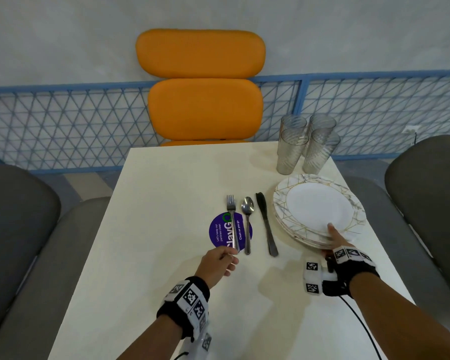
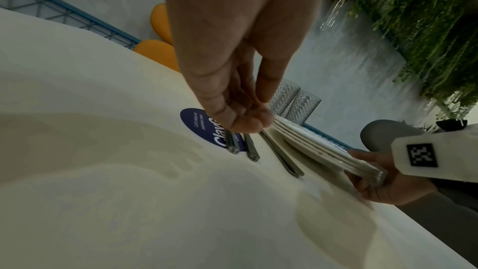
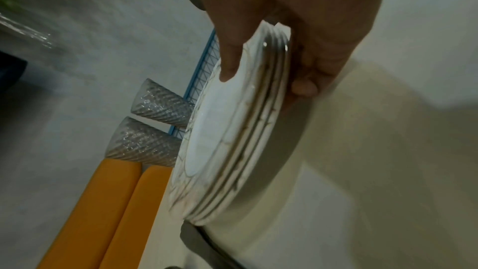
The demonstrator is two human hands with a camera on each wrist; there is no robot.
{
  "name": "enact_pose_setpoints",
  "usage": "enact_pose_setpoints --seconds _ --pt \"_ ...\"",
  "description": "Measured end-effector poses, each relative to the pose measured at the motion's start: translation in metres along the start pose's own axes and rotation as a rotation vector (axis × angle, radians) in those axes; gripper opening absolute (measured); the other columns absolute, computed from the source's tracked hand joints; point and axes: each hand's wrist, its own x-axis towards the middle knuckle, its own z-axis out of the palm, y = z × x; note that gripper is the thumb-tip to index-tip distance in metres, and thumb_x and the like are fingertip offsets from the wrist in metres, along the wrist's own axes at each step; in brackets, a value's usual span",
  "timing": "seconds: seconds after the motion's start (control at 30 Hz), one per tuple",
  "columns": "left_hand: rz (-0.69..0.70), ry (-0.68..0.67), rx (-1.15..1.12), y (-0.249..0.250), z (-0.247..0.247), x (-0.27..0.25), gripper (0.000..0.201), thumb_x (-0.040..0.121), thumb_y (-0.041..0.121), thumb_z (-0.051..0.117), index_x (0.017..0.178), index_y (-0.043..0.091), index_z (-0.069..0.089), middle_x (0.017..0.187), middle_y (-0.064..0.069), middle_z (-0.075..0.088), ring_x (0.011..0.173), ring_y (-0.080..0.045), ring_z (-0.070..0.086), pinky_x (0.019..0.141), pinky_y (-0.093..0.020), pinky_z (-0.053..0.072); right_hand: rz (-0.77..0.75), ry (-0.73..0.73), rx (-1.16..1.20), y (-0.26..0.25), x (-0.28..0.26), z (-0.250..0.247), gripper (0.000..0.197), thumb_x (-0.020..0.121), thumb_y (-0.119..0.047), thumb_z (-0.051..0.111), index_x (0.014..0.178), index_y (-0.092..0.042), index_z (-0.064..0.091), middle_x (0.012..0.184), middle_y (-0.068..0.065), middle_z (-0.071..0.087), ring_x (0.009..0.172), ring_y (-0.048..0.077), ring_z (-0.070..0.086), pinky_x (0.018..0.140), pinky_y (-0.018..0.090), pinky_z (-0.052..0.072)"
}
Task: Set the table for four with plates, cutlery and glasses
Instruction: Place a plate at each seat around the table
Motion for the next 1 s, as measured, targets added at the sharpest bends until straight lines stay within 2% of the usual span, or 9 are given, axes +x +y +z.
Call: enact_pose_setpoints --seconds 0.07,0.2,0.3,0.4,0.5,0.57,0.73,0.87,1.0 --pt "0.005 0.007 0.011 0.002 0.004 0.0 0.018 0.091 0.004 0.045 0.095 0.012 0.061 0.078 -0.001 0.063 0.065 -0.012 0.056 0.056 -0.016 0.047 0.007 -0.032 0.022 0.0 -0.001 -0.005 0.096 0.026 -0.085 0.068 0.095 -0.017 0.066 0.076 0.013 0.066 0.068 0.031 0.062 0.073 0.041 0.05" --pt "0.01 0.008 0.021 0.011 0.016 0.001 0.016 0.092 0.006 0.045 0.096 0.011 0.06 0.078 -0.001 0.062 0.065 -0.011 0.056 0.055 -0.015 0.047 -0.092 0.017 0.166 -0.024 -0.098 0.001 0.059 0.062 -0.043 0.075 0.111 -0.018 0.055 0.086 0.008 0.065 0.081 0.028 0.061 0.082 0.04 0.05" --pt "0.023 -0.002 0.037 0.019 0.026 0.003 0.018 0.094 0.007 0.043 0.099 0.01 0.06 0.079 0.0 0.061 0.066 -0.011 0.056 0.057 -0.017 0.047 -0.152 0.021 0.288 -0.026 -0.102 -0.001 0.063 0.06 -0.029 0.076 0.118 -0.012 0.056 0.102 0.013 0.066 0.063 0.023 0.056 0.053 0.028 0.047" --pt "0.037 -0.004 0.013 0.027 0.036 0.005 0.019 0.095 0.009 0.04 0.103 0.01 0.058 0.079 -0.001 0.06 0.066 -0.011 0.054 0.056 -0.016 0.046 -0.172 0.048 0.378 -0.025 -0.104 -0.005 0.045 0.063 -0.02 0.074 0.104 -0.013 0.059 0.09 0.008 0.062 0.059 0.021 0.053 0.041 0.019 0.043" --pt "0.051 0.027 -0.024 0.032 0.042 0.003 0.015 0.097 0.015 0.041 0.102 0.017 0.054 0.083 0.0 0.059 0.072 -0.011 0.055 0.061 -0.02 0.048 -0.148 -0.024 0.405 -0.014 -0.116 -0.007 0.024 0.069 -0.008 0.071 0.086 -0.019 0.057 0.084 0.004 0.061 0.073 0.026 0.058 0.057 0.029 0.05" --pt "0.034 0.06 -0.07 0.033 0.043 0.002 0.014 0.098 0.021 0.039 0.101 0.02 0.052 0.087 0.0 0.059 0.075 -0.012 0.055 0.065 -0.023 0.048 -0.147 -0.089 0.404 -0.008 -0.123 -0.009 0.025 0.07 -0.005 0.071 0.08 -0.02 0.054 0.081 0.004 0.058 0.069 0.024 0.056 0.059 0.03 0.048" --pt "-0.023 0.139 -0.255 0.035 0.033 0.002 0.033 0.098 0.039 0.032 0.112 0.015 0.051 0.102 -0.008 0.059 0.077 -0.014 0.056 0.066 -0.025 0.05 -0.189 -0.326 0.35 -0.017 -0.143 0.001 0.032 0.072 -0.001 0.069 0.1 -0.013 0.061 0.099 0.01 0.066 0.091 0.031 0.062 0.081 0.043 0.052" --pt "-0.08 0.158 -0.479 0.034 0.017 0.001 0.061 0.086 0.063 0.038 0.133 0.026 0.044 0.131 -0.005 0.057 0.112 -0.022 0.059 0.086 -0.042 0.054 -0.188 -0.471 0.277 -0.026 -0.163 0.024 0.043 0.074 -0.001 0.069 0.114 -0.01 0.059 0.105 0.014 0.068 0.098 0.034 0.063 0.092 0.049 0.049" --pt "-0.074 0.158 -0.79 0.033 -0.002 -0.008 0.038 0.092 0.049 0.045 0.12 0.025 0.054 0.118 -0.007 0.063 0.109 -0.03 0.059 0.067 -0.047 0.059 -0.17 -0.568 0.248 -0.032 -0.175 0.051 0.051 0.072 -0.002 0.07 0.122 -0.005 0.057 0.114 0.018 0.066 0.105 0.034 0.063 0.094 0.05 0.049"
